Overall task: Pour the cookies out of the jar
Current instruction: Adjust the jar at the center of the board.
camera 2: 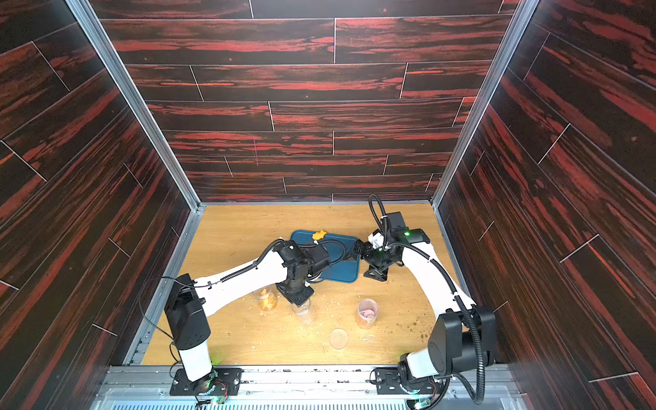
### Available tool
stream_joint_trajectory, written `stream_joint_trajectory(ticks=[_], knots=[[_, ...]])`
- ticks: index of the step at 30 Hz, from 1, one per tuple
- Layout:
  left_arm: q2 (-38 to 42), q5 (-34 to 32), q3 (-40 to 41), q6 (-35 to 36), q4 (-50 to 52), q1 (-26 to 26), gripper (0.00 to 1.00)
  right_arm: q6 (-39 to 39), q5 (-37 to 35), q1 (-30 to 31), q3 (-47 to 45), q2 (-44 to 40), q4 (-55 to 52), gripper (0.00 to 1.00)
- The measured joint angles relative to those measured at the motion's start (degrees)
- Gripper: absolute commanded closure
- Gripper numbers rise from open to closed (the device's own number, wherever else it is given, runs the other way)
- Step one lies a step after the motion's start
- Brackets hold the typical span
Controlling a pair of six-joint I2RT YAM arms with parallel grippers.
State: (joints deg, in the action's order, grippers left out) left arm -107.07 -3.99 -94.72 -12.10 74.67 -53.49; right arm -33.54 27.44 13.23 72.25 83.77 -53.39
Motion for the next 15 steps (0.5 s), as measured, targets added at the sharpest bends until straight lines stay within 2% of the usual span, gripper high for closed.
stream_joint_trajectory(ticks=[15], knots=[[-1.2,-0.5,1.3,-1.5,-2.8,-1.2,0.79,0.2,0.4,0.0,0.0,0.0,0.2,0.01]])
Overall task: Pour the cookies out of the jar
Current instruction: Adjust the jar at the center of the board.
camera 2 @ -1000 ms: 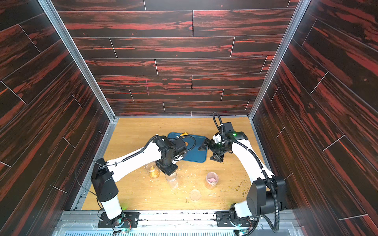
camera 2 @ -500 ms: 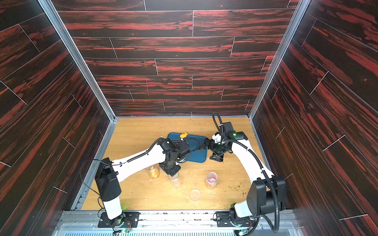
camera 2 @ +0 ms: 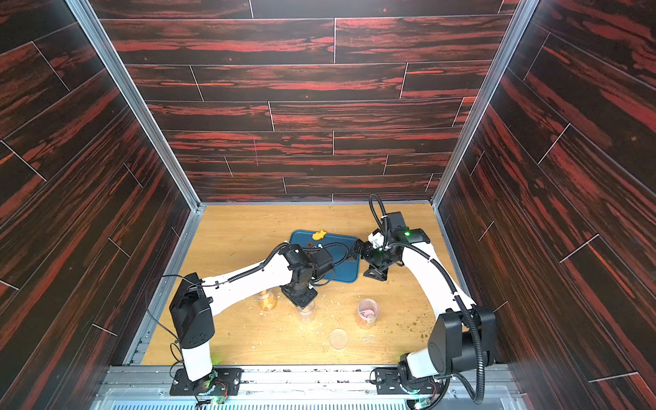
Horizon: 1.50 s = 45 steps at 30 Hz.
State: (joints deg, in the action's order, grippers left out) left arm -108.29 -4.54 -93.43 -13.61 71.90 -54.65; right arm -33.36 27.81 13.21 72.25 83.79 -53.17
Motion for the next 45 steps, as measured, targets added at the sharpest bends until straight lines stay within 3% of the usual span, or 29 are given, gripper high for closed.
stream_joint_trajectory(ticks=[4,12,23,28,30,34,35,38,41,45], knots=[[0.0,0.0,0.3,-0.2,-0.6,0.0,0.75,0.0,0.0,0.0,0.0,0.0,0.0,0.01],[0.3,0.6,0.7,-1.2,-1.9,0.0,0.58,0.0,0.0,0.0,0.0,0.0,0.0,0.01],[3.8,0.3,0.0,-2.6,-2.7,-0.1,0.55,1.6,-1.0,0.0,0.0,-0.1,-1.1,0.01],[5.2,-1.9,-2.4,-3.2,-1.7,-0.1,0.38,4.1,-5.2,0.0,1.2,-1.5,-3.8,0.01],[7.2,-3.8,-2.9,-3.4,-1.7,-0.1,0.36,5.0,-7.0,0.0,1.9,-2.9,-4.7,0.01],[15.0,-7.5,-2.5,-3.0,-4.5,-0.1,0.32,6.2,-10.6,0.0,2.4,-7.1,-6.9,0.01],[18.2,-7.9,-1.2,-2.6,-7.0,-0.1,0.27,6.6,-11.4,-0.1,2.4,-8.0,-7.7,0.01],[29.6,-8.5,6.6,-1.6,-16.8,-0.1,0.01,7.5,-13.7,-0.1,2.4,-9.2,-10.8,0.01],[41.6,-8.6,17.7,-2.9,-28.5,0.1,0.00,7.7,-14.8,-0.1,1.8,-9.7,-13.5,0.01],[50.9,-8.4,28.0,-7.9,-41.8,0.9,0.00,7.3,-14.9,0.0,-2.2,-12.7,-15.7,0.01]])
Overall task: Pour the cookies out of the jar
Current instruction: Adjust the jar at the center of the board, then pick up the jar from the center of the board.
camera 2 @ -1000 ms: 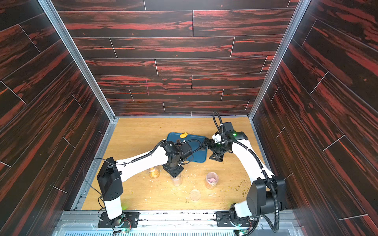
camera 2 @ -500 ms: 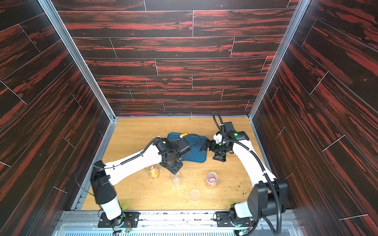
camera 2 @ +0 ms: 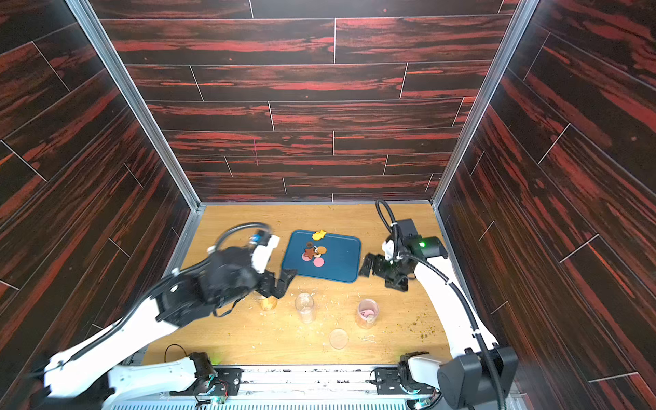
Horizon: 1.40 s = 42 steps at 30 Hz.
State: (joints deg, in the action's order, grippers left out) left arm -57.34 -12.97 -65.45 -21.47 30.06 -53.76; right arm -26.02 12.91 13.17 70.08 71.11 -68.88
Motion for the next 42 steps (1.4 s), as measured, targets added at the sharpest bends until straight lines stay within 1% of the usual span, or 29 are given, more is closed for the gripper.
stream_joint_trajectory(ticks=[2,4,8,10,14,17,24,35,39,42], knots=[[1.2,-0.1,2.3,-1.8,-3.8,0.3,0.00,-0.5,0.1,0.1,-3.3,-2.1,-0.9,0.01],[1.1,-0.2,2.7,-2.6,-5.3,0.3,0.00,-1.0,0.2,0.3,-6.1,-3.5,-1.5,0.01],[0.4,-0.7,2.3,-2.8,-5.3,0.3,0.00,-2.3,0.1,1.5,-10.0,-3.8,-1.3,0.02],[0.2,-0.9,1.9,-2.8,-4.8,0.3,0.00,-3.0,-0.3,3.3,-10.9,-3.4,-0.9,0.03],[0.2,-1.1,1.8,-2.8,-4.3,0.4,0.00,-4.2,-2.1,6.9,-11.0,-1.2,0.4,0.05],[0.3,-1.1,1.8,-2.7,-4.3,0.5,0.00,-4.8,-3.8,8.6,-11.0,0.5,1.6,0.09],[0.5,-1.2,1.8,-2.4,-4.0,0.8,0.00,-4.9,-7.8,10.4,-10.8,4.6,2.9,0.15],[3.4,-1.9,2.8,-2.8,-3.9,1.4,0.00,-4.8,-10.6,14.2,-10.0,8.2,3.1,0.15],[3.7,-2.3,3.5,-3.1,-3.9,1.5,0.00,-4.6,-11.3,14.5,-10.0,8.7,3.0,0.20],[3.7,-2.3,3.7,-3.5,-3.9,1.6,0.00,-4.3,-12.1,14.7,-9.7,8.8,2.6,0.20]])
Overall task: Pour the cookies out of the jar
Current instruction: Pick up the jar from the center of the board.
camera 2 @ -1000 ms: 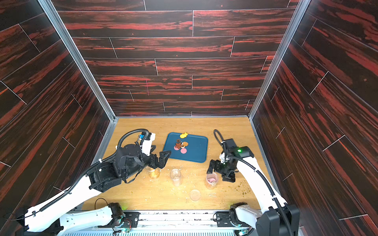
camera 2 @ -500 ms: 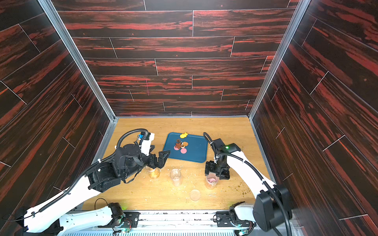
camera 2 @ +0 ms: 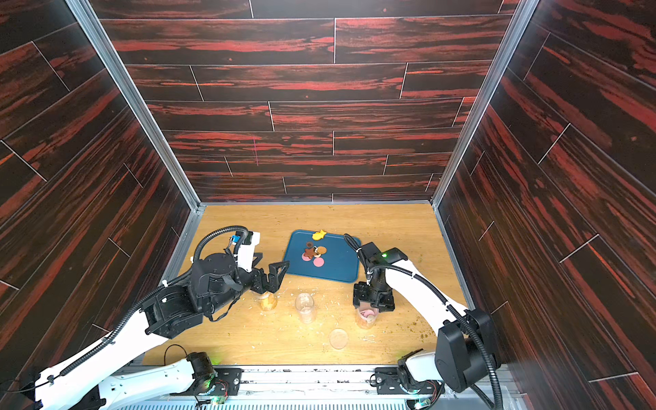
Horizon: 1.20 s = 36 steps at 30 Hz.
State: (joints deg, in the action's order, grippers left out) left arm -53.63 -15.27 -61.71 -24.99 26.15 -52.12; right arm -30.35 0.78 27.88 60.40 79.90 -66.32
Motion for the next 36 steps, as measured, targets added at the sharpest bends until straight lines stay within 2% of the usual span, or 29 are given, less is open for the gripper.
stream_joint_trajectory(ticks=[10,19,27,36], knots=[[0.0,-0.2,1.3,-1.5,-0.4,0.0,0.00,0.9,-1.5,0.3,0.5,0.0,-1.2,0.21],[0.1,-0.3,1.6,-2.5,-0.5,0.0,0.00,1.5,-1.2,0.4,0.5,0.0,-0.8,0.33],[0.9,-0.6,1.9,-3.1,-0.4,0.0,0.00,1.7,-0.8,0.4,1.1,0.0,-1.4,0.34],[1.0,-0.2,1.9,-3.1,-0.2,0.0,0.00,1.9,0.1,0.4,7.0,0.0,-2.5,0.34]])
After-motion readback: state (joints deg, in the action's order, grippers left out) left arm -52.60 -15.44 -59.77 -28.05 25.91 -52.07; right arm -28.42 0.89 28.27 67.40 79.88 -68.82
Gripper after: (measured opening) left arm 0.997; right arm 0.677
